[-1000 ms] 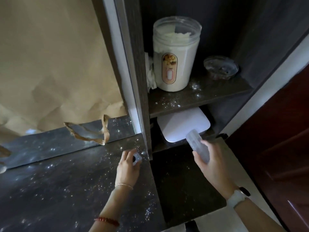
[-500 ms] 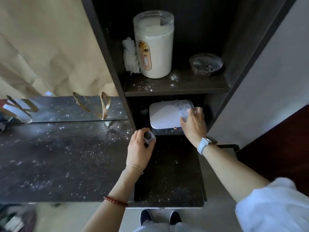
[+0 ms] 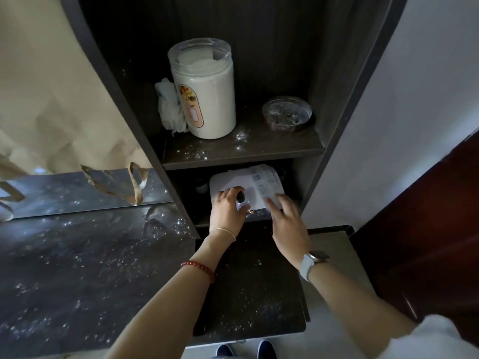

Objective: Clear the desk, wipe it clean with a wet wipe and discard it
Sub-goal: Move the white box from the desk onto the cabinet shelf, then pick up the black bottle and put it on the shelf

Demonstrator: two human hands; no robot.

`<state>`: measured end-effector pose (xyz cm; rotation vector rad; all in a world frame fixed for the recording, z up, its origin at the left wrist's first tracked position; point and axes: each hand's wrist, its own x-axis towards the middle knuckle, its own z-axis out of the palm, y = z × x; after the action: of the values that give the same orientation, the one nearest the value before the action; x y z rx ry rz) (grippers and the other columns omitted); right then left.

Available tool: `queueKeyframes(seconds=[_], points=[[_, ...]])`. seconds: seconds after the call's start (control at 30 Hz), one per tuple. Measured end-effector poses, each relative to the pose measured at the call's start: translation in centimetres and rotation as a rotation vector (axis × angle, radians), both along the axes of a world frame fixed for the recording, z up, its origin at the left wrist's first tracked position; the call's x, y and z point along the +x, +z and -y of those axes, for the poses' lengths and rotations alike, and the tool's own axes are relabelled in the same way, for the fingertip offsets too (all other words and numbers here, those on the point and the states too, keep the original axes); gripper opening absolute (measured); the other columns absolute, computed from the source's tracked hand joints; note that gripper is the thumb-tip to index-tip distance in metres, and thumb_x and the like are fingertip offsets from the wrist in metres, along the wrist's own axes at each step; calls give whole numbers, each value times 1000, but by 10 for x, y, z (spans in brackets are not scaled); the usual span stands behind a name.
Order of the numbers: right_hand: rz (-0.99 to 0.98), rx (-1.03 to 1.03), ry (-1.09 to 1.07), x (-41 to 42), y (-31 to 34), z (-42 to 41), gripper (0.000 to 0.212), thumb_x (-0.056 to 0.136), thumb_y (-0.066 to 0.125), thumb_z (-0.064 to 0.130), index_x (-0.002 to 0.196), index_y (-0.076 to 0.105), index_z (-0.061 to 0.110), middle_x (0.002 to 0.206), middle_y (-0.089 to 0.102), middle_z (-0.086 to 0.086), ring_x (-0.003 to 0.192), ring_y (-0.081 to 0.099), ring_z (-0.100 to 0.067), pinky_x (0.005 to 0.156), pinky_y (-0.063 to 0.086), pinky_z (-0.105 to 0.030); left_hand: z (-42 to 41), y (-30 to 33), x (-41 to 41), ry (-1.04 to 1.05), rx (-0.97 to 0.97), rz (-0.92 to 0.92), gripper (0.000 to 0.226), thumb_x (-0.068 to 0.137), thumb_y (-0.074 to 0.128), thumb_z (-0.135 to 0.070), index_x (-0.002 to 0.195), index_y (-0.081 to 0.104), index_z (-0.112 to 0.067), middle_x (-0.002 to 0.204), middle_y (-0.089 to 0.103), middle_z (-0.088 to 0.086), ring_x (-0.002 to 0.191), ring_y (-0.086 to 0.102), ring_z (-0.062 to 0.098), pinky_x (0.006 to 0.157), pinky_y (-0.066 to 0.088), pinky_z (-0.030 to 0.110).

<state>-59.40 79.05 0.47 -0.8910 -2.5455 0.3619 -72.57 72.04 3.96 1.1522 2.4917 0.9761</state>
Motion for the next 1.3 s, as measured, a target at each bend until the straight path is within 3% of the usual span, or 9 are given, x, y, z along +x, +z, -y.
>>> queueKeyframes(seconds=[0.2, 0.33, 0.43, 0.57, 0.63, 0.77, 0.9, 1.03, 1.3], points=[[35, 19, -43, -14, 14, -10, 51, 66, 72, -7, 112, 62, 14, 109, 62, -15, 99, 59, -35, 64, 57, -37, -23, -2, -10, -50, -59, -1, 44, 84, 59, -11, 127, 48, -13, 122, 57, 10, 116, 42, 27, 84, 37, 30], [49, 26, -38, -10, 14, -5, 42, 79, 66, 7, 120, 56, 13, 120, 58, -14, 112, 53, -34, 83, 54, -44, -21, 0, -8, -63, -66, -29, 62, 85, 60, -12, 139, 31, -13, 135, 47, 10, 125, 36, 26, 95, 36, 31], [-52, 12, 25, 5, 10, 11, 38, 89, 43, 15, 125, 51, 9, 129, 52, -13, 124, 43, -29, 101, 41, -43, 5, -2, 6, -23, 16, -89, 61, 84, 61, -17, 138, 33, -13, 140, 40, 11, 126, 36, 28, 102, 33, 35], [-122, -94, 119, 27, -22, 56, 41, 88, 36, 17, 125, 51, 7, 130, 52, -13, 125, 38, -24, 104, 37, -45, 78, -30, 31, 150, 44, -163, 48, 82, 52, -29, 126, 49, -12, 130, 52, 13, 119, 47, 33, 98, 38, 44], [-48, -155, 181, 32, -42, 84, 42, 86, 36, 20, 121, 55, 7, 126, 56, -13, 122, 39, -25, 100, 41, -48, 127, -50, 40, 260, -60, -140, 47, 81, 48, -32, 123, 52, -12, 128, 54, 12, 119, 48, 33, 100, 36, 46], [93, -271, 366, 27, -65, 144, 41, 83, 36, 23, 107, 64, 6, 108, 67, -11, 108, 58, -32, 89, 49, -52, 231, -74, 55, 531, -247, -6, 41, 84, 60, -21, 123, 53, -13, 130, 54, 11, 121, 45, 33, 102, 33, 48], [121, -339, 578, 4, -69, 200, 40, 82, 35, 22, 101, 66, 4, 99, 69, -9, 99, 60, -27, 86, 52, -41, 330, -76, 63, 773, -383, 52, 40, 87, 56, -26, 125, 51, -13, 128, 54, 10, 116, 47, 33, 99, 33, 45], [138, -332, 775, -34, -71, 260, 35, 82, 39, 18, 99, 66, 3, 94, 68, -10, 97, 48, -19, 87, 39, -33, 408, -79, 61, 948, -354, 86, 45, 81, 46, -33, 117, 57, -7, 118, 60, 16, 107, 53, 37, 92, 39, 47], [325, -325, 830, -116, -73, 411, 41, 81, 36, 25, 100, 67, 6, 96, 68, -9, 91, 61, -27, 86, 36, -30, 557, -93, 10, 1046, -294, 187, 38, 85, 54, -26, 118, 57, -8, 119, 59, 14, 111, 53, 34, 91, 40, 44]])
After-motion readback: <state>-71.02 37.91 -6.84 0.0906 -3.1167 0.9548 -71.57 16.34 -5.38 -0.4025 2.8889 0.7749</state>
